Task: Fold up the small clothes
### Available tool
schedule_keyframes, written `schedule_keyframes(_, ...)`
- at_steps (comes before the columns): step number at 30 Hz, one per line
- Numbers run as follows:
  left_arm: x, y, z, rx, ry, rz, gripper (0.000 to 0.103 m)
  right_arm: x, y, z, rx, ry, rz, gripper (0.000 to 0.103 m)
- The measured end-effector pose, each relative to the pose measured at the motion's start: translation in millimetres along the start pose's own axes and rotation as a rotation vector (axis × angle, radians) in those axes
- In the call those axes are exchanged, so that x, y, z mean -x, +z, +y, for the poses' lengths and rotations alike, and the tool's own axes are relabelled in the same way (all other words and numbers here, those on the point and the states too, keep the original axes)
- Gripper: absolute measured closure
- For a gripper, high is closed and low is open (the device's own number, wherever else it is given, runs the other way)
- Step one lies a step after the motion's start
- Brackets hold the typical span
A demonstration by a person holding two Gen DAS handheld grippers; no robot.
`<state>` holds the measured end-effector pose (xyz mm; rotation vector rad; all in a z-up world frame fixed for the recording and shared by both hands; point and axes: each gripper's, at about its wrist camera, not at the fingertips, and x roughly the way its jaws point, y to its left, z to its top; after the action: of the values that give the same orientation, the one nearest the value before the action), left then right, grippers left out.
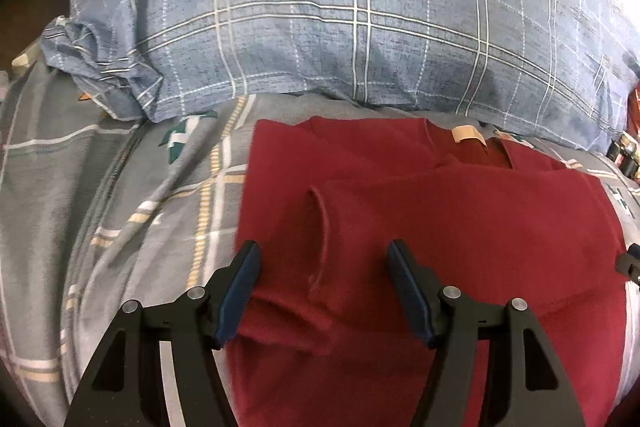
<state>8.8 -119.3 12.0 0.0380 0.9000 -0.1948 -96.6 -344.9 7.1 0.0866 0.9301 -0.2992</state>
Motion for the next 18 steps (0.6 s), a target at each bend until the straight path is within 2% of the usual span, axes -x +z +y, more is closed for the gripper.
schedule_keyframes(3, 12.9, -7.3, 7.5, 0.008, 0.006, 0.008, 0.037, 1.4, -5.7, -2.5, -0.014, 0.01, -0.006, 0.046)
schedule_keyframes(6, 27.0, -16.2, 14.6, 0.023, 0.001, 0.014, 0.035, -12.1, -11.5, -7.0, -0.014, -0.044, 0.023, 0.041)
schedule_keyframes(8, 37.7, -23.0, 18.5, 0.024, 0.009, 0.02, 0.035, -18.3, -14.1, -17.3, -0.078, -0.003, 0.052, 0.039)
schedule_keyframes(11, 55.4, -33.6, 24.8, 0.026, 0.008, 0.023, 0.035, -5.1, -15.8, -27.2, -0.139, 0.042, 0.05, 0.038)
schedule_keyframes(14, 74.5, -45.1, 31.2, 0.031, 0.0, 0.023, 0.035, 19.5, -25.5, -23.4, -0.11, 0.04, 0.008, 0.038)
schedule_keyframes(18, 104.2, -65.9, 44.6, 0.078, -0.059, 0.034, 0.034, 50.1, -47.3, -18.0, -0.085, 0.101, 0.015, 0.038)
